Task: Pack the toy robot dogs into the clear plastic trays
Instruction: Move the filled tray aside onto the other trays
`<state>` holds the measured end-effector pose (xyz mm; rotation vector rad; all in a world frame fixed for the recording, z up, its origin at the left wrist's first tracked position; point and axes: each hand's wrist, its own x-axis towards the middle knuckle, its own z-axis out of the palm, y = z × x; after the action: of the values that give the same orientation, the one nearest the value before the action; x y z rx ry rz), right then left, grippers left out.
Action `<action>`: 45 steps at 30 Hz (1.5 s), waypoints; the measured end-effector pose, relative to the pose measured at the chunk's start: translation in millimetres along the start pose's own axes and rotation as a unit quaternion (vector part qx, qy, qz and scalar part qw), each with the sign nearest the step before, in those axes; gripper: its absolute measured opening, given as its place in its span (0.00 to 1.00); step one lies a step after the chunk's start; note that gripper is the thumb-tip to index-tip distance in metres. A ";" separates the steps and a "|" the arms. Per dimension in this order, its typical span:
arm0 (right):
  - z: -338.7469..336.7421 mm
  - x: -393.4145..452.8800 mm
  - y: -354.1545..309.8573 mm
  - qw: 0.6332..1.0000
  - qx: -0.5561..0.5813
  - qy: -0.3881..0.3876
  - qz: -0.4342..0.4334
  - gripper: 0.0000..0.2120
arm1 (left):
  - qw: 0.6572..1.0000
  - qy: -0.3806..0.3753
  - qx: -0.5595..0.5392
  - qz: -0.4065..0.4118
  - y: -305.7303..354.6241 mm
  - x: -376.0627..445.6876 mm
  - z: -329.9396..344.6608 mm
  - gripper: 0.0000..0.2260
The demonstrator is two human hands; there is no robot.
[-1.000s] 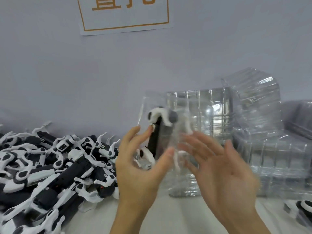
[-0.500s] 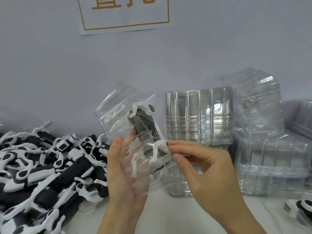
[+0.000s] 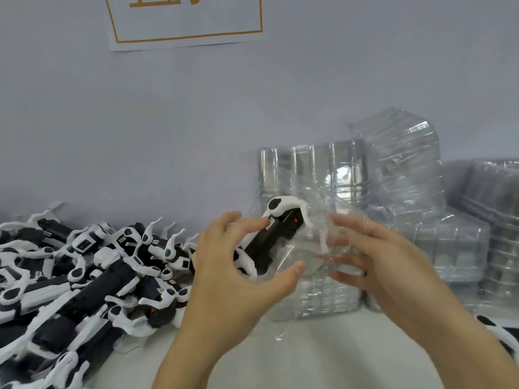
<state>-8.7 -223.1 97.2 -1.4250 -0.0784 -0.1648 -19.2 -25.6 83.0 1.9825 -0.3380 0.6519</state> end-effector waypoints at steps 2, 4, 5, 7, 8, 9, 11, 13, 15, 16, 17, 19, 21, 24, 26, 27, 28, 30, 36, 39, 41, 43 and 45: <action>-13.2 -0.4 -2.1 0.999 0.012 -0.005 0.042 0.14 | 0.998 -0.029 0.048 0.005 0.8 -2.5 0.8 0.31; -24.8 -1.3 -5.5 0.997 0.036 -0.005 0.065 0.14 | 0.994 -0.067 0.083 0.019 -0.4 -3.2 -1.6 0.32; -29.6 -2.1 -7.6 0.997 0.035 -0.006 0.068 0.17 | 0.990 -0.095 0.104 0.026 -1.3 -3.3 -2.7 0.31; -34.9 -4.8 -11.4 0.998 -0.011 -0.016 0.064 0.24 | 0.975 -0.151 0.155 0.044 -1.9 -4.5 -1.3 0.30; -35.3 -7.2 -12.1 0.995 -0.063 -0.032 0.065 0.28 | 0.968 -0.173 0.177 0.050 -0.2 -5.5 2.2 0.30; -33.9 -9.8 -11.6 0.988 -0.124 -0.056 0.069 0.32 | 0.962 -0.187 0.191 0.058 1.7 -7.0 7.0 0.30; -29.8 -12.9 -6.5 0.968 -0.228 -0.088 0.055 0.38 | 0.953 -0.206 0.207 0.075 6.1 -10.3 18.5 0.30; -32.3 -11.8 -2.4 0.961 -0.269 -0.054 0.025 0.35 | 0.947 -0.216 0.224 0.079 10.9 -13.2 27.4 0.31; -40.1 -12.3 -4.4 0.971 -0.236 -0.022 0.027 0.29 | 0.944 -0.216 0.240 0.074 15.8 -14.2 32.7 0.32; -44.7 -12.2 -5.9 0.978 -0.206 -0.016 0.037 0.25 | 0.945 -0.212 0.239 0.075 18.0 -14.6 35.1 0.34; -49.8 -12.3 -7.4 0.983 -0.179 -0.008 0.040 0.20 | 0.949 -0.203 0.230 0.079 19.8 -14.9 37.5 0.36; -60.5 -11.9 -7.8 0.990 -0.138 0.015 0.040 0.13 | 0.965 -0.158 0.191 0.089 22.8 -16.3 43.5 0.38; -72.3 -11.0 -5.9 0.991 -0.113 0.044 0.051 0.13 | 0.983 -0.087 0.132 0.092 23.9 -19.4 50.8 0.33; -91.5 -13.1 -8.7 0.992 -0.069 0.085 0.059 0.18 | 0.998 0.006 -0.062 -0.005 23.1 -23.1 67.2 0.26; -102.7 -17.6 -13.5 0.993 -0.042 0.092 0.065 0.20 | 0.961 -0.017 -0.243 -0.134 28.8 -25.7 83.6 0.23; -107.0 -20.1 -15.7 0.992 -0.049 0.097 0.068 0.21 | 0.930 -0.038 -0.309 -0.195 32.4 -26.6 91.3 0.22; -110.8 -21.7 -18.0 0.990 -0.068 0.102 0.068 0.20 | 0.906 -0.049 -0.348 -0.235 34.6 -27.5 98.4 0.23; -119.3 -24.9 -23.4 0.986 -0.106 0.112 0.064 0.18 | 0.890 -0.048 -0.366 -0.267 38.2 -30.0 109.8 0.20; -166.6 -39.2 -52.1 0.937 -0.312 0.148 0.049 0.24 | 0.895 -0.084 -0.314 -0.306 55.5 -28.9 152.6 0.17; -189.9 -43.6 -61.6 0.908 -0.386 0.145 0.074 0.24 | 0.889 -0.127 -0.301 -0.321 74.7 -33.4 178.9 0.19; -201.7 -43.6 -62.9 0.890 -0.423 0.140 0.095 0.23 | 0.877 -0.148 -0.299 -0.346 82.7 -35.5 194.0 0.22; -208.5 -42.7 -61.0 0.882 -0.437 0.136 0.113 0.23 | 0.866 -0.167 -0.296 -0.367 87.4 -35.4 205.6 0.23; -212.1 -40.9 -58.6 0.874 -0.452 0.131 0.121 0.24 | 0.861 -0.174 -0.294 -0.376 89.0 -33.3 212.9 0.21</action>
<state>-67.9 -437.9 117.5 -2.3161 0.4597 -0.1961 -25.9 -256.2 49.2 1.4430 0.0489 -0.2996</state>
